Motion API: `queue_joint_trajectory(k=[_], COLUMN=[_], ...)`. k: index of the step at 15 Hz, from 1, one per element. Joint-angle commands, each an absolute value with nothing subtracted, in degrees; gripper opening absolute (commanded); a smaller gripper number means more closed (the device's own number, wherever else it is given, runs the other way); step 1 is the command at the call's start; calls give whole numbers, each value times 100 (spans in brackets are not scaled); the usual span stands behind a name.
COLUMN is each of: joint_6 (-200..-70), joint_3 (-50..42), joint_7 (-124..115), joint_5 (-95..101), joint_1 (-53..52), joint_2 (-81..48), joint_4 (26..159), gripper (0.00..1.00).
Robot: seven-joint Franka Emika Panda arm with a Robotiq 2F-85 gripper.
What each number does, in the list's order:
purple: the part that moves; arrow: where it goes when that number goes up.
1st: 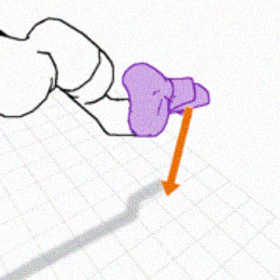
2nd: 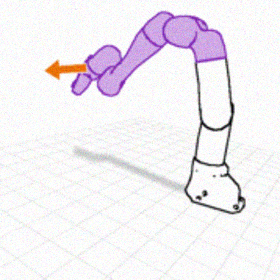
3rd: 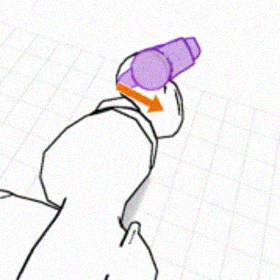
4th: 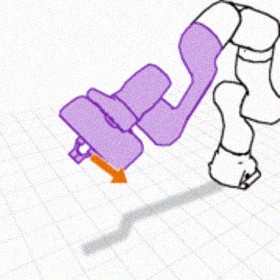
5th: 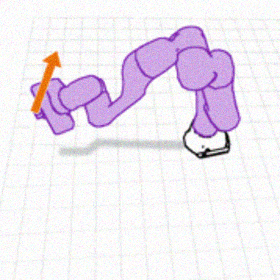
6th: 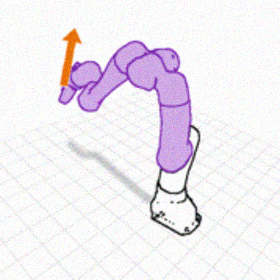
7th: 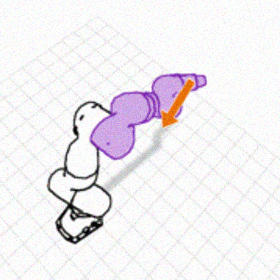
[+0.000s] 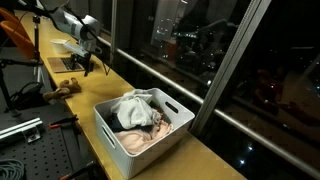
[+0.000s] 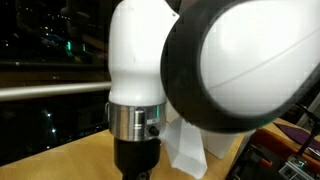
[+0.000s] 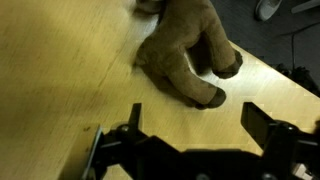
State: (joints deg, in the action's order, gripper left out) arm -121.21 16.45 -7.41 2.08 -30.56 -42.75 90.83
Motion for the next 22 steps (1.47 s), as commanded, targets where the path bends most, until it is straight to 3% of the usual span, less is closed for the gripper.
queue_joint_trajectory(k=[1,7,8,16,18,19,22], joint_6=[-12089,-11850,-11804,-11511,-11411,-11350,-11316], joint_3=[1654,1588,1580,1548,1562,1565,1582], joint_7=[-673,-654,-658,-571,-483,-448,-324], joint_5=[189,222,220,223,230,229,221], joint_1=[-3228,-3378,-3392,-3398,-3398,-3394,-3375], joint_2=[-4987,-5541,-5605,-5657,-5681,-5690,-5702], joint_4=[8559,7923,7789,7371,7316,7300,7302], gripper=[100,100,81,20,59,60,80])
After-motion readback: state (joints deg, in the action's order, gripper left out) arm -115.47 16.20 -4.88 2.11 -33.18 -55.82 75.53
